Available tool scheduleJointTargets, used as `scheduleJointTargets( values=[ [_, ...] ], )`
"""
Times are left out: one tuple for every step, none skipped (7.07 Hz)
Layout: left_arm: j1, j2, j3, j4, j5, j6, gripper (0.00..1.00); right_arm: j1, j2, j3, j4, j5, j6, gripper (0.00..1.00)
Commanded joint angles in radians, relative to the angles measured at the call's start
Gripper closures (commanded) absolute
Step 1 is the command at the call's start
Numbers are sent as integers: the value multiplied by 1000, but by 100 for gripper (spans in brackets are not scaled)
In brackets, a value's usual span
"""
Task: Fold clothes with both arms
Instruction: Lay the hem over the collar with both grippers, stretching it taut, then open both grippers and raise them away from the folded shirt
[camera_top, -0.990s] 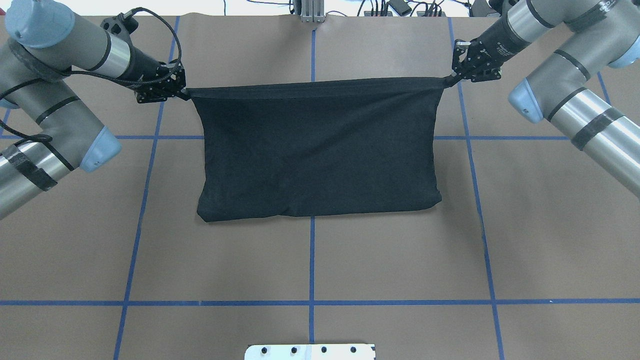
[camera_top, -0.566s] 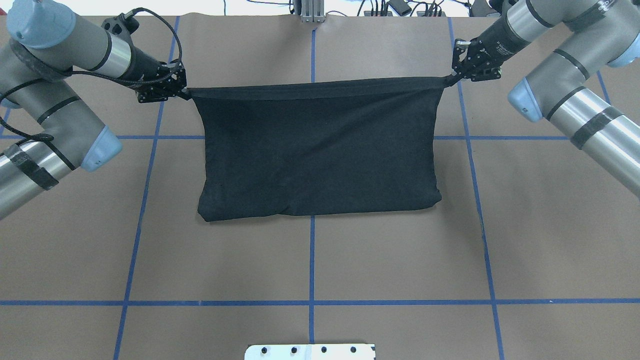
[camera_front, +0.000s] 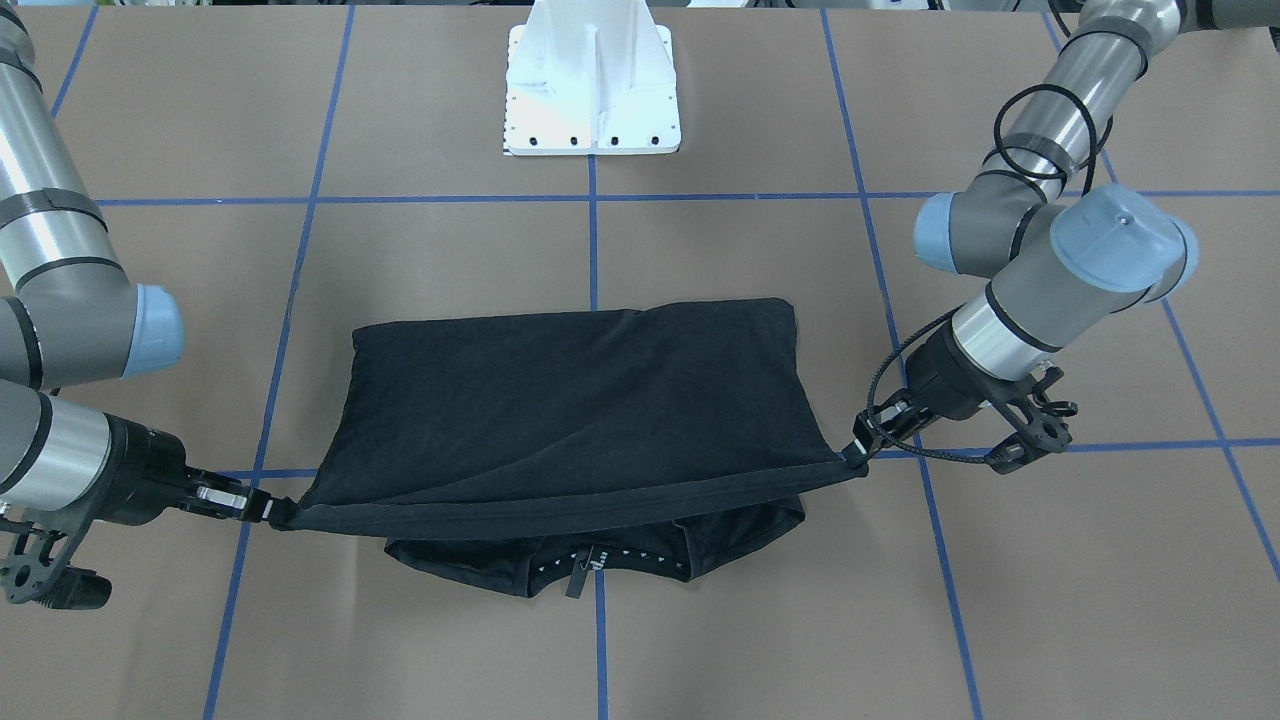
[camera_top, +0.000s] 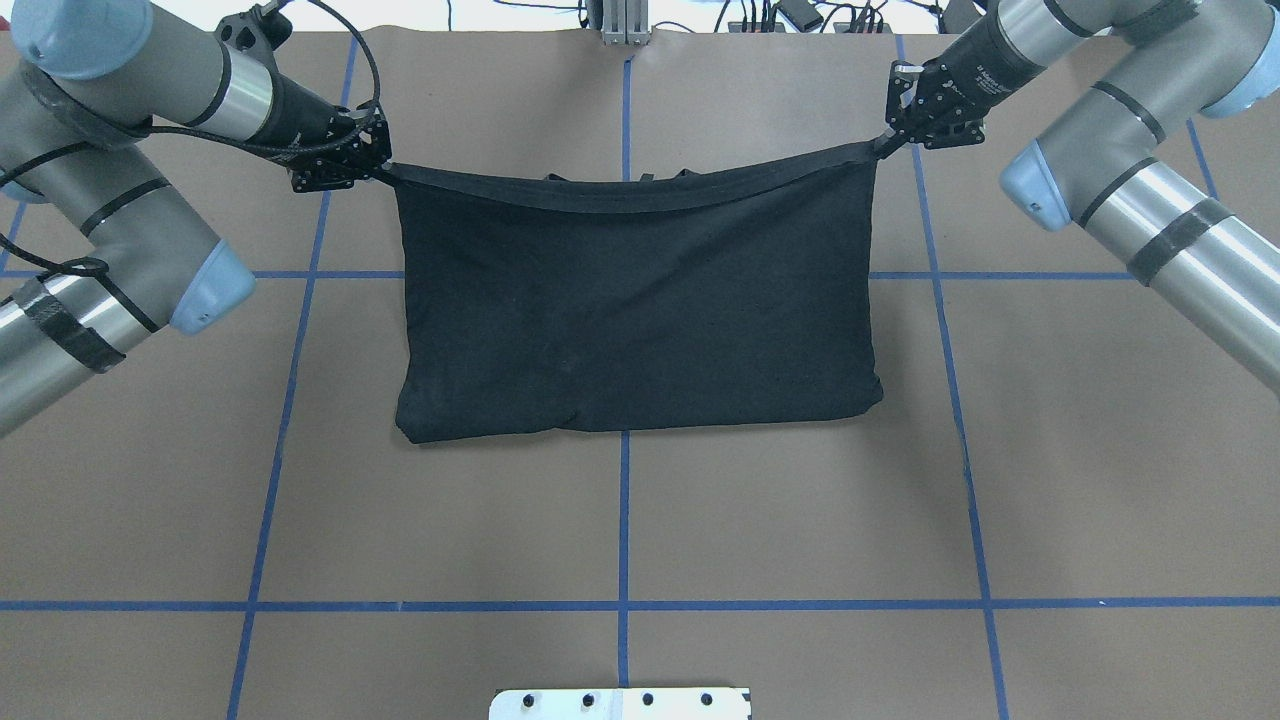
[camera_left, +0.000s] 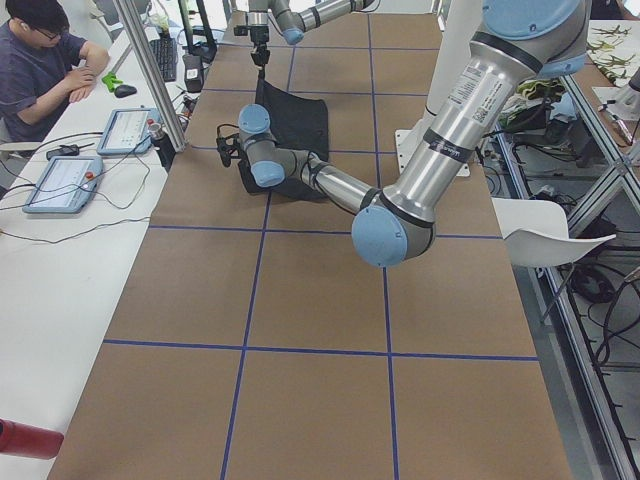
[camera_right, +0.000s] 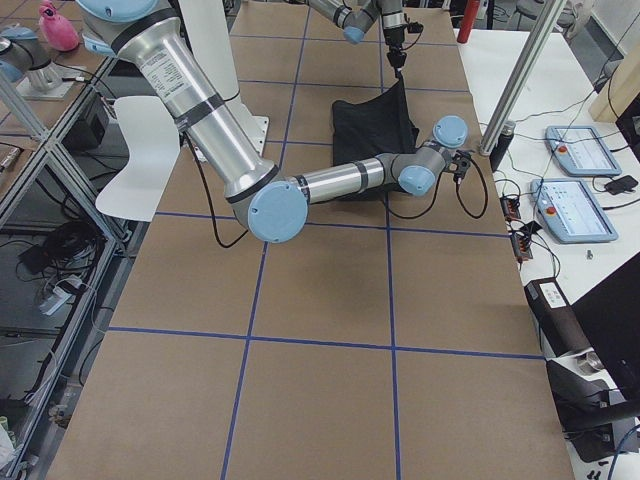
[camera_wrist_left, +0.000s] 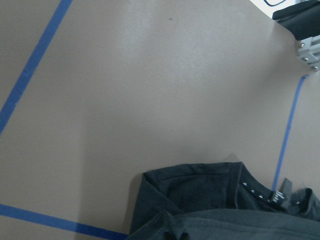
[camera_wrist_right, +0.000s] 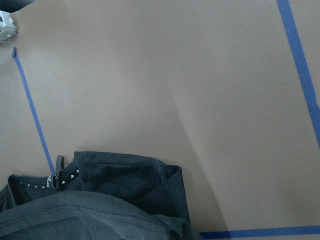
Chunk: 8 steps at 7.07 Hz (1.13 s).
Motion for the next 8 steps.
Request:
scheduleJointTargets(
  values=[
    [0,2,-14,-1,6,9,1,-14,13,3,7,0,-1,2],
    [0,2,-17,-1,7,3,0,-14,10,3,4,-4,-1,0],
    [0,5,-15,0,7,9,0,-13,8,0,1,-4,-13,0],
    [0,7,-14,0,9,12,0,-13,10,-2,1,-4,-11,0],
    [0,7,-14,0,9,12,0,-14,2,4,6,-1,-2,0],
    [0,5,-15,2,9,12,0,-17,-7,16,6,6,4,0],
    [0,5,-17,4,9,12,0,-51,-44,59,1,4,27,0],
    [-2,5,-17,4,9,12,0,-72,-79,108,-2,-5,65,0]
  ],
)
